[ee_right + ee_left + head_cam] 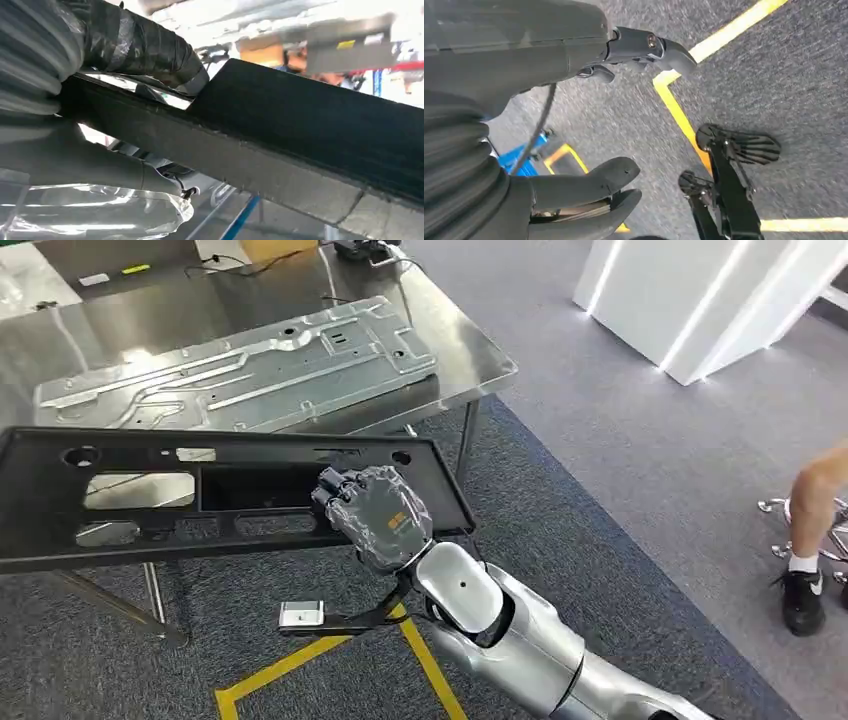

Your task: Take the parts from the cabinet and place them on the table.

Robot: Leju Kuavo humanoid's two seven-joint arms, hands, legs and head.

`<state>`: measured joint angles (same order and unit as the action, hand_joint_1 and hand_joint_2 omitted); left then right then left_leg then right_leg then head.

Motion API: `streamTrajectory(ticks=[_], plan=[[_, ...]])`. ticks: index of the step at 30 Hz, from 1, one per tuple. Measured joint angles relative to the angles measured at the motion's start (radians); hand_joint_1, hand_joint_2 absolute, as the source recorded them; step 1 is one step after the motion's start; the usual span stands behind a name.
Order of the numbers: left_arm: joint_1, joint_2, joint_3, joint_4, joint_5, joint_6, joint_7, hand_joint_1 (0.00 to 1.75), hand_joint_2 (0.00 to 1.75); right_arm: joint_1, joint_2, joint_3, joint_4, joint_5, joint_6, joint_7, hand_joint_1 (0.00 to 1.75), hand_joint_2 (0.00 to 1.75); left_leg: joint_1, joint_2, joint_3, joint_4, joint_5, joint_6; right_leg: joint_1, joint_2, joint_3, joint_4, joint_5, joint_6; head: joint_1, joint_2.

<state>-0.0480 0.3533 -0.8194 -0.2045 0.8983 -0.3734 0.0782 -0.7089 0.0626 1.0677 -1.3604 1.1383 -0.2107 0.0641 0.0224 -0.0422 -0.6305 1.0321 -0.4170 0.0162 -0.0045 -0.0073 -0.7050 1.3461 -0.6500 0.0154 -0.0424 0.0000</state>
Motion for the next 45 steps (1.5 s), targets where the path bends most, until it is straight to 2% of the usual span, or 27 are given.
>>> streamTrajectory(ticks=[1,3,4,5,6,7,9,10,11,12,14,15,16,17,19,20,21,22,23,24,27,28,31,34,36,40,45], plan=[[0.001,-0.001,0.000,0.000,0.001,-0.001,-0.001,0.00,1.75,-0.006,-0.004,0.003,0.005,0.000,0.026,0.002,1.75,1.75,-0.003,-0.019,0.001,0.000,0.000,0.001,0.002,0.002,-0.013,0.006,0.019,-0.006,0.000,0.000],[0.007,0.001,-0.001,0.000,0.003,-0.007,-0.010,0.00,1.75,-0.032,-0.008,0.014,0.015,0.000,0.062,0.002,1.75,1.75,-0.008,-0.051,0.003,0.000,0.001,0.001,0.011,0.013,0.030,-0.118,0.114,-0.027,0.000,0.000],[0.009,0.001,-0.001,0.000,0.008,-0.007,-0.010,0.00,1.75,-0.046,-0.009,0.018,0.015,0.000,0.084,0.007,1.75,1.75,-0.010,-0.064,0.003,0.000,0.002,0.001,0.013,0.038,0.066,-0.204,0.162,-0.040,0.000,0.000],[0.009,-0.003,-0.001,0.000,0.015,-0.007,-0.012,0.00,1.75,-0.066,-0.010,0.023,0.015,0.000,0.108,0.011,1.75,1.75,-0.004,-0.075,0.000,0.000,0.003,0.002,0.017,0.110,0.097,-0.290,0.194,-0.060,0.000,0.000],[0.008,-0.008,-0.001,0.000,0.016,-0.010,-0.017,0.00,1.75,-0.079,-0.012,0.027,0.014,0.000,0.125,0.016,1.75,1.75,-0.010,-0.085,-0.003,0.002,0.005,-0.004,0.013,0.127,0.105,-0.306,0.189,-0.067,-0.002,0.000],[0.014,-0.005,-0.001,0.000,0.018,-0.015,-0.019,0.00,1.75,-0.092,-0.015,0.034,0.009,0.000,0.145,0.023,1.75,1.75,-0.001,-0.100,-0.008,-0.001,0.008,-0.008,0.016,0.106,0.109,-0.311,0.191,-0.063,0.002,0.000],[0.025,-0.005,-0.001,0.000,0.019,-0.020,-0.021,0.00,1.75,-0.101,-0.018,0.043,-0.008,0.000,0.170,0.038,1.75,1.75,0.005,-0.128,-0.010,-0.008,0.012,-0.022,0.021,0.085,0.113,-0.317,0.190,-0.065,0.001,0.000],[0.028,-0.001,-0.002,0.000,0.021,-0.020,-0.020,0.00,1.75,-0.106,-0.017,0.048,-0.016,0.000,0.175,0.041,1.75,1.75,-0.002,-0.128,-0.010,-0.006,0.011,-0.025,0.008,0.064,0.125,-0.340,0.199,-0.060,0.002,0.000],[0.032,-0.004,-0.002,0.000,0.024,-0.017,-0.020,0.00,1.75,-0.111,-0.017,0.052,-0.018,-0.001,0.177,0.042,1.75,1.75,-0.004,-0.059,-0.017,0.013,-0.001,-0.027,0.010,0.047,0.136,-0.355,0.203,-0.055,0.000,0.000],[0.030,0.000,-0.002,0.001,0.025,-0.011,-0.017,0.00,1.75,-0.120,-0.018,0.055,-0.018,-0.003,0.174,0.040,1.75,1.75,-0.005,-0.004,-0.037,0.057,-0.034,-0.032,0.011,0.035,0.142,-0.361,0.204,-0.057,0.000,0.000],[0.024,0.002,-0.002,0.001,0.027,-0.013,-0.021,0.00,1.75,-0.128,-0.022,0.060,-0.015,-0.008,0.166,0.029,1.75,1.75,0.002,0.030,-0.108,0.201,-0.104,-0.045,0.011,-0.001,0.144,-0.358,0.198,-0.056,0.000,0.000],[0.024,0.002,-0.002,0.001,0.029,-0.015,-0.021,0.00,1.75,-0.128,-0.023,0.063,-0.015,-0.008,0.169,0.029,1.75,1.75,0.005,0.034,-0.140,0.263,-0.125,-0.051,0.009,-0.019,0.143,-0.356,0.194,-0.055,0.000,0.000],[0.025,0.002,-0.002,0.001,0.032,-0.016,-0.020,0.00,1.75,-0.128,-0.023,0.068,-0.015,-0.008,0.176,0.036,1.75,1.75,0.009,0.036,-0.149,0.282,-0.121,-0.058,0.007,-0.034,0.143,-0.352,0.191,-0.052,0.000,0.000],[0.029,0.002,-0.002,0.001,0.032,-0.018,-0.019,0.00,1.75,-0.128,-0.024,0.073,-0.020,-0.006,0.183,0.040,1.75,1.75,0.014,0.039,-0.133,0.251,-0.093,-0.064,0.005,-0.049,0.143,-0.347,0.185,-0.048,0.000,0.000],[0.028,0.005,-0.002,0.001,0.032,-0.020,-0.019,0.00,1.75,-0.131,-0.024,0.081,-0.029,0.000,0.187,0.048,1.75,1.75,0.021,0.057,-0.039,0.080,-0.008,-0.076,-0.003,-0.067,0.143,-0.328,0.169,-0.033,0.000,0.000],[0.028,0.005,-0.002,0.001,0.032,-0.020,-0.019,0.00,1.75,-0.135,-0.024,0.083,-0.034,0.008,0.184,0.050,1.75,1.75,0.024,0.067,-0.008,0.008,-0.008,-0.083,-0.003,-0.077,0.141,-0.314,0.159,-0.021,0.000,0.000],[0.027,0.003,-0.002,0.001,0.032,-0.021,-0.019,0.00,1.75,-0.139,-0.026,0.086,-0.039,0.015,0.181,0.053,1.75,1.75,0.015,0.060,-0.003,0.035,-0.014,-0.075,0.003,-0.084,0.132,-0.312,0.154,-0.013,-0.002,0.000],[0.032,0.008,-0.002,0.001,0.032,-0.023,-0.018,0.00,1.75,-0.142,-0.026,0.089,-0.046,0.022,0.174,0.054,1.75,1.75,0.015,0.055,-0.007,0.027,-0.013,-0.053,0.006,-0.084,0.133,-0.305,0.150,-0.009,0.000,0.000],[0.039,0.007,-0.003,0.001,0.032,-0.023,-0.016,0.00,1.75,-0.143,-0.029,0.089,-0.050,0.027,0.163,0.056,1.75,1.75,0.015,0.054,-0.009,0.023,-0.014,-0.049,0.007,-0.086,0.137,-0.307,0.150,-0.007,0.002,0.000],[0.041,0.005,-0.003,0.001,0.033,-0.025,-0.014,0.00,1.75,-0.144,-0.031,0.089,-0.054,0.033,0.153,0.059,1.75,1.75,0.021,0.055,-0.007,0.022,-0.012,-0.049,0.010,-0.085,0.139,-0.306,0.143,-0.016,0.002,0.000],[0.038,0.005,-0.003,0.001,0.033,-0.027,-0.013,0.00,1.75,-0.146,-0.037,0.089,-0.060,0.039,0.144,0.062,1.75,1.75,0.016,0.055,-0.004,0.022,-0.014,-0.046,0.010,-0.080,0.139,-0.308,0.151,-0.065,0.003,0.000],[0.037,0.005,-0.003,0.001,0.033,-0.027,-0.013,0.00,1.75,-0.146,-0.039,0.089,-0.062,0.040,0.143,0.062,1.75,1.75,0.015,0.056,-0.004,0.022,-0.014,-0.045,0.010,-0.080,0.139,-0.309,0.153,-0.071,0.003,0.000],[0.034,0.005,-0.003,0.001,0.033,-0.028,-0.013,0.00,1.75,-0.146,-0.043,0.089,-0.063,0.040,0.142,0.062,1.75,1.75,0.010,0.057,-0.004,0.022,-0.015,-0.034,0.008,-0.078,0.139,-0.313,0.155,-0.071,0.003,0.000],[0.033,0.005,-0.004,0.001,0.033,-0.028,-0.013,0.00,1.75,-0.146,-0.047,0.089,-0.063,0.040,0.142,0.062,1.75,1.75,0.008,0.057,-0.005,0.022,-0.015,-0.030,0.006,-0.078,0.139,-0.315,0.159,-0.063,0.003,0.000],[0.033,0.005,-0.004,0.001,0.033,-0.028,-0.013,0.00,1.75,-0.146,-0.048,0.089,-0.063,0.040,0.142,0.062,1.75,1.75,0.006,0.057,-0.005,0.022,-0.015,-0.030,0.004,-0.078,0.139,-0.316,0.161,-0.051,0.003,0.000],[0.032,0.005,-0.004,0.001,0.033,-0.028,-0.013,0.00,1.75,-0.146,-0.050,0.089,-0.063,0.040,0.142,0.062,1.75,1.75,0.004,0.059,-0.006,0.023,-0.014,-0.028,-0.002,-0.078,0.139,-0.319,0.162,0.000,0.003,0.000],[0.032,0.005,-0.004,0.001,0.035,-0.040,-0.010,0.00,1.75,-0.146,-0.052,0.089,-0.063,0.041,0.142,0.062,1.75,1.75,0.003,0.060,-0.006,0.022,-0.013,-0.028,0.000,-0.078,0.139,-0.318,0.161,0.005,0.003,0.000]])
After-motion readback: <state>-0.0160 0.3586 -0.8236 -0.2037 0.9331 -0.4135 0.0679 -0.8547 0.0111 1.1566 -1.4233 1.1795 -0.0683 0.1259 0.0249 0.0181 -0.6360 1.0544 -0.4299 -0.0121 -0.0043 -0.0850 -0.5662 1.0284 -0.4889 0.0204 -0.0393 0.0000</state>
